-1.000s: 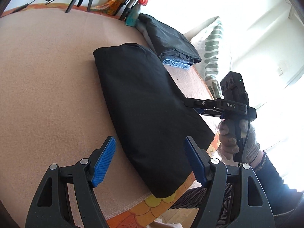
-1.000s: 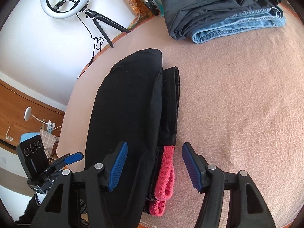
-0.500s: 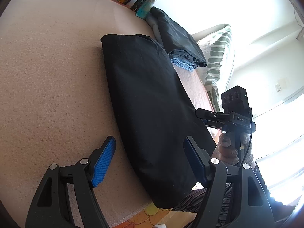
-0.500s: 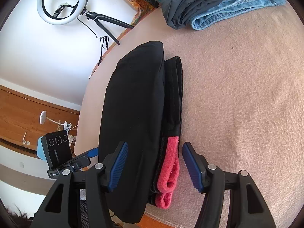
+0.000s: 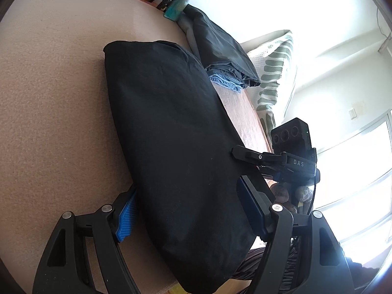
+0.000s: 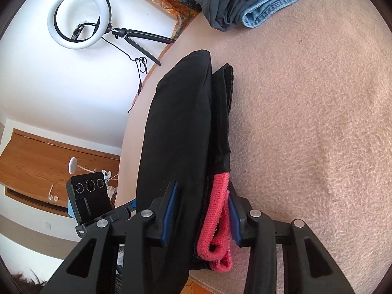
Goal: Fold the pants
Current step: 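Lift the folded trousers with both tools and carry them onto the clothes stack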
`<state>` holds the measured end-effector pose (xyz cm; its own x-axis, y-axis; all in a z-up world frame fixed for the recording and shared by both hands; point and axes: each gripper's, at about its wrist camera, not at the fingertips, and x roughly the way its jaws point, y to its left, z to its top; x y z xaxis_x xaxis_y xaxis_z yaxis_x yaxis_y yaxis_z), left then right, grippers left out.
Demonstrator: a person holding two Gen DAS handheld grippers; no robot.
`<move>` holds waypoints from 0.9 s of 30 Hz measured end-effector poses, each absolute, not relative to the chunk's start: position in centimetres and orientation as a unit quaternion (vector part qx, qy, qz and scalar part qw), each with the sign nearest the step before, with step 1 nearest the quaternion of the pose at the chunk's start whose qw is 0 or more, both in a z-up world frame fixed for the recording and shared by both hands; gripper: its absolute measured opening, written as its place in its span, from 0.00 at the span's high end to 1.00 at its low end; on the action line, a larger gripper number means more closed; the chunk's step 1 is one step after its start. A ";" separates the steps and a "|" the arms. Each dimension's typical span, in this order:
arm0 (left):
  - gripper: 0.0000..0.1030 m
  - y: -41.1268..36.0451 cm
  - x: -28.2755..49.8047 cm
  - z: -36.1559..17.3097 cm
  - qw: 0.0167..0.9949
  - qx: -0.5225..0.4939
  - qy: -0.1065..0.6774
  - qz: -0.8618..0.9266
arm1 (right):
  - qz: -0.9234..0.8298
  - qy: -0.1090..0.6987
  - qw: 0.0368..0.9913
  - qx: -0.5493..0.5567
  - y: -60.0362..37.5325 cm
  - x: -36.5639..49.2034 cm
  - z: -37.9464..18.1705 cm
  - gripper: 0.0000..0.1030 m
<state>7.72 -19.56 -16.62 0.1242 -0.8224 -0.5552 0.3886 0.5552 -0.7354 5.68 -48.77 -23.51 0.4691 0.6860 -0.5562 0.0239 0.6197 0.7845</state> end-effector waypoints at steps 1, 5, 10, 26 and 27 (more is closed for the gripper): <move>0.29 -19.7 7.7 -16.6 0.721 -0.211 0.510 -0.420 | 0.210 0.468 0.775 0.370 -48.5 5.6 -23.3 0.66; 0.36 -20.2 7.5 -16.4 0.733 -0.193 0.503 -0.414 | 0.190 0.464 0.799 0.332 -47.5 5.3 -22.1 0.71; 0.42 -20.2 7.7 -16.6 0.736 -0.192 0.503 -0.410 | 0.189 0.460 0.812 0.305 -46.8 5.3 -21.2 0.67; 0.75 -19.7 7.0 -14.7 0.766 -0.183 0.464 -0.407 | 0.180 0.424 0.865 0.200 -41.9 4.7 -17.6 0.84; 0.77 -19.6 6.8 -14.6 0.767 -0.181 0.462 -0.406 | 0.180 0.421 0.868 0.191 -41.5 4.6 -17.3 0.85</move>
